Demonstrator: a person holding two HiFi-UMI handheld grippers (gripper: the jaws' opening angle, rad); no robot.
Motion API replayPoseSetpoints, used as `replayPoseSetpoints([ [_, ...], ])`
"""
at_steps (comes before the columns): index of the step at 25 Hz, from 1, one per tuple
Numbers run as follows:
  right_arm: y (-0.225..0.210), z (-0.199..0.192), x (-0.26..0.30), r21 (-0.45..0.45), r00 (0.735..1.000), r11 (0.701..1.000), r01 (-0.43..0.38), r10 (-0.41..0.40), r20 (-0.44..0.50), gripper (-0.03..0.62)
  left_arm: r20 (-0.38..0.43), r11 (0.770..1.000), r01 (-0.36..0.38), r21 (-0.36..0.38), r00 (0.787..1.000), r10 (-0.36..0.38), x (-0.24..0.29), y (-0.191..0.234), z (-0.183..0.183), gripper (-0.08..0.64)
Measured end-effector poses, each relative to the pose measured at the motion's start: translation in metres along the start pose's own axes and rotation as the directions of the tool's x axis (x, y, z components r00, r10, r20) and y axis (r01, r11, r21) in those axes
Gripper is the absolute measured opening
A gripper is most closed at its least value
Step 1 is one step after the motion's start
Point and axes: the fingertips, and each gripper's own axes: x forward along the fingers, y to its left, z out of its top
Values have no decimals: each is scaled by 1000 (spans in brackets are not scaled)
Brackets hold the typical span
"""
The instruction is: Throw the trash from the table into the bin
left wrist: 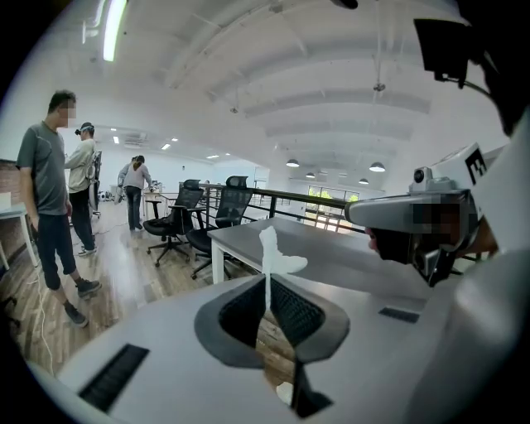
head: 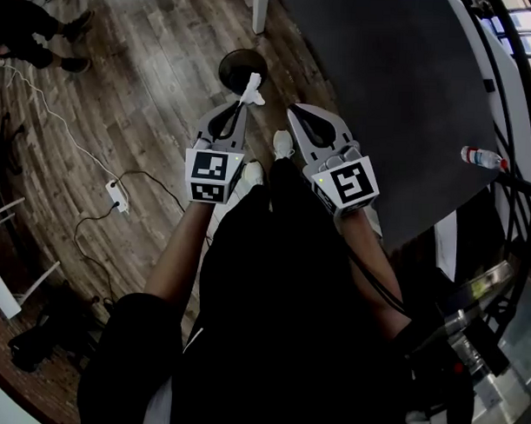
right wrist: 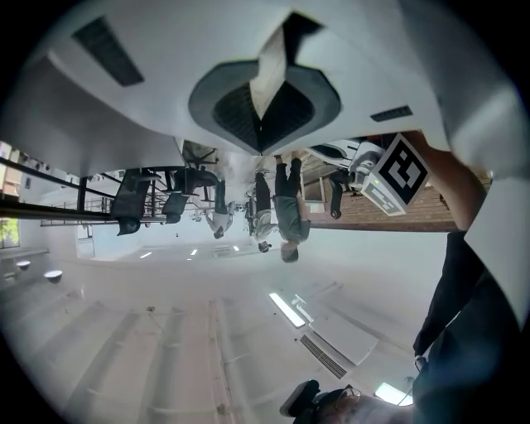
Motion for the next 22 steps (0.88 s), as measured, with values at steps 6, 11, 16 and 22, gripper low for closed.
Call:
replayPoseSetpoints([
  [6, -15, -17, 33, 15, 996, 996, -82, 83, -31, 6, -37, 997, -68, -46, 997, 67, 16, 28, -22, 23],
  [11, -59, -39, 79, 26, 990, 992, -125, 126, -65, 6, -76, 992, -113, -54, 991, 109, 65, 58, -36, 23],
  [16, -84, -60, 128, -1, 968, 973, -230, 229, -108, 6, -155, 987, -139, -75, 980, 126, 119, 85, -59, 25],
  [22, -95, -77, 171, -3, 938, 946, -324, 321, -134, 6, -208, 986, -158, -43, 967, 146, 173, 112, -73, 25],
])
